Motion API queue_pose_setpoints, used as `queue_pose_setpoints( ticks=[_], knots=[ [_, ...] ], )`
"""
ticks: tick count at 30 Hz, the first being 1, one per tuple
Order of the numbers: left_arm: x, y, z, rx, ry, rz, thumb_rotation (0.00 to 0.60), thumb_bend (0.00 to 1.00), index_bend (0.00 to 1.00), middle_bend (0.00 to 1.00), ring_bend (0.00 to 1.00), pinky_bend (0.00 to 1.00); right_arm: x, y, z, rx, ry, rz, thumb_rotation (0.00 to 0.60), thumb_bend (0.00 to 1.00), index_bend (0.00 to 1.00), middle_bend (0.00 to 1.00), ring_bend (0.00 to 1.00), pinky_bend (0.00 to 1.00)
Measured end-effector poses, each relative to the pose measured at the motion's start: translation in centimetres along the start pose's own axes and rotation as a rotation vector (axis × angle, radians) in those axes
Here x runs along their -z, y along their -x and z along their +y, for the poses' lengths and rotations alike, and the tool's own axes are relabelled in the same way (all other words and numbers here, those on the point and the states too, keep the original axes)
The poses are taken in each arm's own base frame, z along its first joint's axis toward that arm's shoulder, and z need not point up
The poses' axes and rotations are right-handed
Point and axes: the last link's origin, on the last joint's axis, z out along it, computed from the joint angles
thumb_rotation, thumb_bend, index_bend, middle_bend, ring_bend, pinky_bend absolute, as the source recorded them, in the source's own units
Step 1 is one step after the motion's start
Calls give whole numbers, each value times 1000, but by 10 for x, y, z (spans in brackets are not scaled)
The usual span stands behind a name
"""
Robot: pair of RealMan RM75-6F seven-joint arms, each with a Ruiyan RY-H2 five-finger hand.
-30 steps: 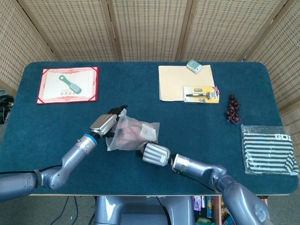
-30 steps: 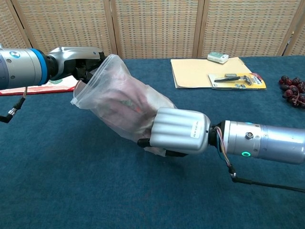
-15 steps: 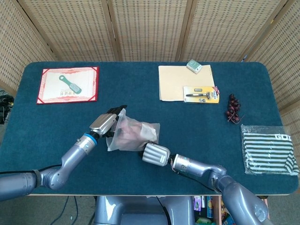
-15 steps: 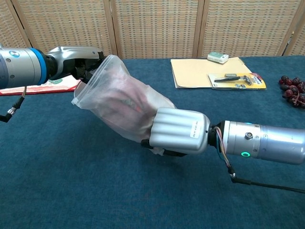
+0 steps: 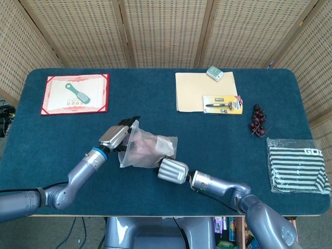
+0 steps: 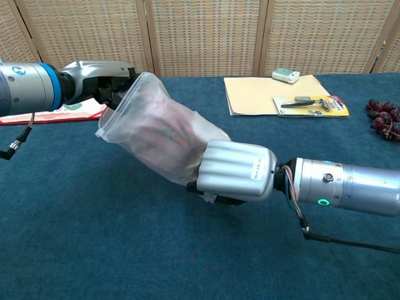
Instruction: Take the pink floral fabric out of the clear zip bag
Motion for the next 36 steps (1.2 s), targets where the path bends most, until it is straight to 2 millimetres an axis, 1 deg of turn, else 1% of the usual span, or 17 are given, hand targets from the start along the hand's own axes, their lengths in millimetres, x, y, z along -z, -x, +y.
queue_pose_setpoints(
  ticks=[8,12,15,21,26,30,34,36],
  knots=[
    [-1,-6,-5,-4,-7,35,600,766,686,0,0,0,5,1,2,21,-21,-3,600,610,756,833,787,1000],
    [0,-16,-11,-5,-17,72,600,767,686,0,0,0,15,1,9,56,-46,-8,600,610,756,833,787,1000],
    [2,-28,-16,-13,-28,102,600,767,686,0,0,0,24,2,17,80,-57,-19,600,611,756,834,787,1000],
    [11,-57,-31,-48,-57,165,600,766,686,0,0,0,47,5,31,117,-60,-54,600,611,756,834,787,1000],
    [23,-82,-44,-72,-87,215,600,766,686,0,0,0,66,7,44,144,-47,-90,600,610,756,833,787,1000],
    [34,-104,-57,-98,-120,263,600,767,686,0,0,0,86,9,61,179,-26,-130,600,610,756,834,787,1000],
    [54,-137,-83,-126,-192,333,600,767,686,0,0,0,110,10,83,218,10,-178,600,610,756,834,787,1000],
    [62,-147,-94,-124,-219,352,600,767,686,0,0,0,122,10,92,234,30,-204,600,610,756,834,787,1000]
  ],
)
